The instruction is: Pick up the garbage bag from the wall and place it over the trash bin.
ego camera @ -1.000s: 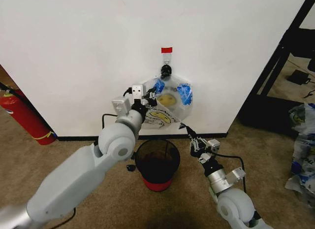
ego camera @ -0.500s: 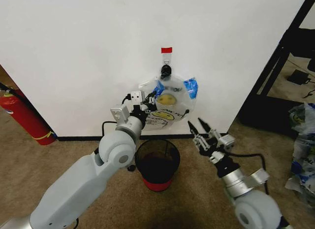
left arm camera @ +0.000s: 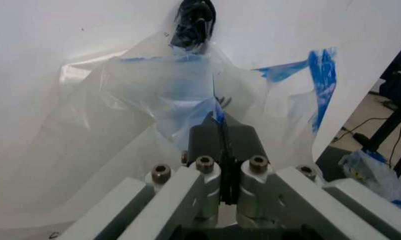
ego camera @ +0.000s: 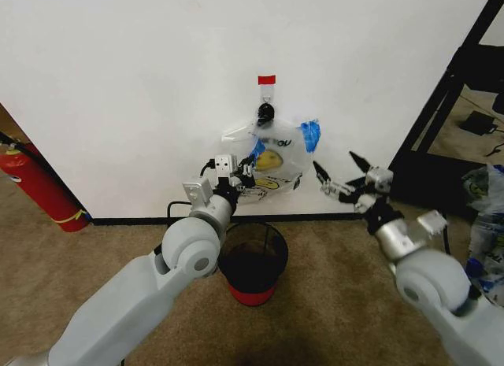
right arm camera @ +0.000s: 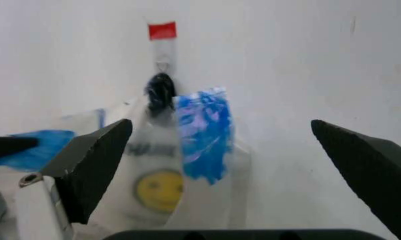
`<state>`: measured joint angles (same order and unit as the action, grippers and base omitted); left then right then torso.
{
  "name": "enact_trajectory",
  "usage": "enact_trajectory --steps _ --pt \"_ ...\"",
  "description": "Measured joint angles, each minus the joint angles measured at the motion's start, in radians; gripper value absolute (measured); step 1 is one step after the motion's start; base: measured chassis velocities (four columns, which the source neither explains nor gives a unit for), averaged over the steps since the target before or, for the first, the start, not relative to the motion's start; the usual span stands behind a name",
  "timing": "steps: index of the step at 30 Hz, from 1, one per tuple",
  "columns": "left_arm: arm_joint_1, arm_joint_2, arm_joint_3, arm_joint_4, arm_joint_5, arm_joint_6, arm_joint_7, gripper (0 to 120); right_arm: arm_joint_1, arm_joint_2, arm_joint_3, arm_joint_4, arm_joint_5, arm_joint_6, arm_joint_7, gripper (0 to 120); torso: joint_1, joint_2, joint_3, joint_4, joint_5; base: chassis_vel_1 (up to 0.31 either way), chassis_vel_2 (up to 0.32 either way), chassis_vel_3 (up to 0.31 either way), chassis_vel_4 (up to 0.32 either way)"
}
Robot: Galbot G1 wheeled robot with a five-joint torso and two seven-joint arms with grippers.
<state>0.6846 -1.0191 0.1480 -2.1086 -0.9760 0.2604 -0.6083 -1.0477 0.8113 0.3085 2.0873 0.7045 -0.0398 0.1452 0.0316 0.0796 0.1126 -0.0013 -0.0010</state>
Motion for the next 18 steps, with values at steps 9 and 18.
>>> enact_trajectory --steps 9,18 --pt "-0.001 0.01 0.002 -0.012 -0.003 0.001 0.0 0 0.208 0.036 -0.188 -0.158 -0.033 -0.028 -0.001 100 0.0 0.0 0.0 -0.0002 0.0 0.0 0.0 0.0 0.0" --pt "0.011 0.027 -0.01 -0.024 -0.007 0.001 0.0 0 0.328 0.076 -0.276 -0.236 -0.064 -0.064 0.022 90 0.0 0.0 0.0 0.0 -0.0001 0.0 0.0 0.0 0.0"
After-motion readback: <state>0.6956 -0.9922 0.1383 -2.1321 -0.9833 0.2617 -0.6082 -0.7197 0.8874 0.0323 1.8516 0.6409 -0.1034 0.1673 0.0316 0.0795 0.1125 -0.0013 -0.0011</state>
